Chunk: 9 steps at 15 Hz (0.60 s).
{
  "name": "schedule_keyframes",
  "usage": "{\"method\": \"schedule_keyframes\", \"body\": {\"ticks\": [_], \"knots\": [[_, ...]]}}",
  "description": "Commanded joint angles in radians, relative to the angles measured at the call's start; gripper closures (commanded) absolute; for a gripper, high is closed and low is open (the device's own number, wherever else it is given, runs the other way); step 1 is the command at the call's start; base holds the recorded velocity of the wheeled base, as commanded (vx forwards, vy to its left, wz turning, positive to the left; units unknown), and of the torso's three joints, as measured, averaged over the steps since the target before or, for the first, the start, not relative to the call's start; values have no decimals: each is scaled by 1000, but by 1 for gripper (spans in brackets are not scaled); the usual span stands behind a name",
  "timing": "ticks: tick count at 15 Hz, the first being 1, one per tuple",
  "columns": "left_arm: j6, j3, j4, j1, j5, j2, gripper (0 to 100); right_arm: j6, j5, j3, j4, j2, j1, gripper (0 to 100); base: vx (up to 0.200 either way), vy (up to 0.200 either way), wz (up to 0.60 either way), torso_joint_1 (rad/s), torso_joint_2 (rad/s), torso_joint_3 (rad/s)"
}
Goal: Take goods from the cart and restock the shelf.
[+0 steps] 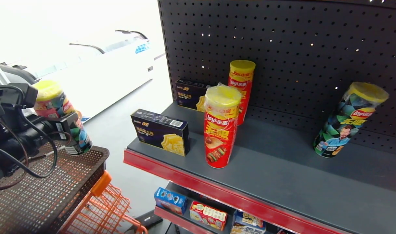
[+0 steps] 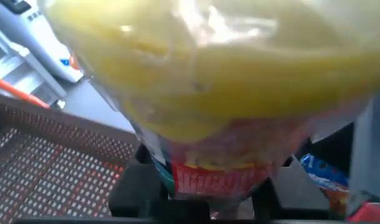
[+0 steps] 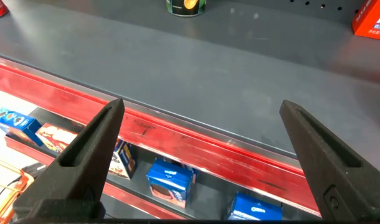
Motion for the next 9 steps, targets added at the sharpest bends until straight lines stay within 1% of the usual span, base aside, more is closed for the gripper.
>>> {"method": "schedule_keyframes", "body": {"ticks": [1, 2, 4, 5, 7, 8, 9], "knots": [[0, -84, 215, -72, -3, -199, 100, -1, 0, 0, 0, 1, 0, 0, 0, 0, 0, 0, 0, 0], [0, -91, 276, -90, -22, -237, 100, -1, 0, 0, 0, 1, 0, 0, 0, 0, 0, 0, 0, 0], [3, -62, 270, -157, -46, -262, 100, -1, 0, 0, 0, 1, 0, 0, 0, 0, 0, 0, 0, 0], [0, -58, 273, -213, -52, -285, 100, -1, 1, 0, 0, 1, 0, 0, 0, 0, 0, 0, 0, 0], [0, -38, 276, -260, -60, -305, 100, -1, 0, 0, 0, 1, 0, 0, 0, 0, 0, 0, 0, 0], [0, -27, 275, -294, -71, -314, 100, -1, 0, 0, 0, 1, 0, 0, 0, 0, 0, 0, 0, 0], [0, -22, 275, -312, -85, -319, 100, -1, 0, 0, 0, 1, 0, 0, 0, 0, 0, 0, 0, 0]]}}
